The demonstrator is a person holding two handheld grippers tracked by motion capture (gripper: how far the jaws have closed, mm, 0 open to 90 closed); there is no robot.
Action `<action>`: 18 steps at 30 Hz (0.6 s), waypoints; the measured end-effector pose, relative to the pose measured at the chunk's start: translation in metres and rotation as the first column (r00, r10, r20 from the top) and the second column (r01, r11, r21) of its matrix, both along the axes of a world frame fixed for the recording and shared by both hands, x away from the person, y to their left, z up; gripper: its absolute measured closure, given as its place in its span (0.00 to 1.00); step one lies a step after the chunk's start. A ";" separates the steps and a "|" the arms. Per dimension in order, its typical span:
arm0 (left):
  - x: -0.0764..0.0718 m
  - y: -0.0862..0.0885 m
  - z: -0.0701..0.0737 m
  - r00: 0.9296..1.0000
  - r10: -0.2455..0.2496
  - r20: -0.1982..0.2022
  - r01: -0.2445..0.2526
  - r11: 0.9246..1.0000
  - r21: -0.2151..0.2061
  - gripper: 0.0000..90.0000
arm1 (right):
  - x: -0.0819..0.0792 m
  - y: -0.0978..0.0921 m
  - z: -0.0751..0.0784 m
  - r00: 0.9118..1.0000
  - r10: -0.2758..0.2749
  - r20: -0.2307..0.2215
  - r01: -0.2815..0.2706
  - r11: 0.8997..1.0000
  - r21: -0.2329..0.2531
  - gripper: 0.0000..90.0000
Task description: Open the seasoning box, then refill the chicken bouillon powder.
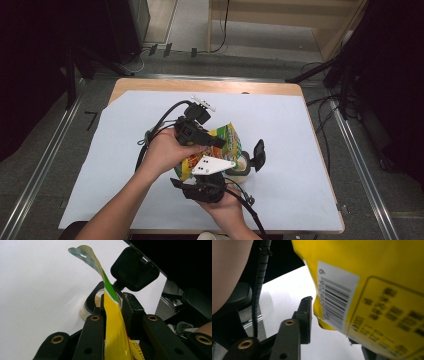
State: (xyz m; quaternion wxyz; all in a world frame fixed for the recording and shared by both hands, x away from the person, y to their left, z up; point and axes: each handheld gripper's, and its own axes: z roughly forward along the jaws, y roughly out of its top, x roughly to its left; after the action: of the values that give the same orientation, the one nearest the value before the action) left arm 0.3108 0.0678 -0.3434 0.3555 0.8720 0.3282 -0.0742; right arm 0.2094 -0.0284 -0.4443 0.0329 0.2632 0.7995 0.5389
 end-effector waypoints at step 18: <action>0.000 -0.001 0.000 1.000 -0.003 0.001 0.003 1.000 -0.011 0.88 | 0.001 -0.001 -0.001 1.000 -0.016 0.002 0.016 1.000 0.005 0.75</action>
State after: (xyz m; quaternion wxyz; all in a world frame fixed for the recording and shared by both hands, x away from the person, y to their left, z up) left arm 0.3110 0.0666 -0.3436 0.3603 0.8706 0.3261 -0.0762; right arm 0.2104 -0.0297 -0.4457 0.0372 0.2693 0.7960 0.5409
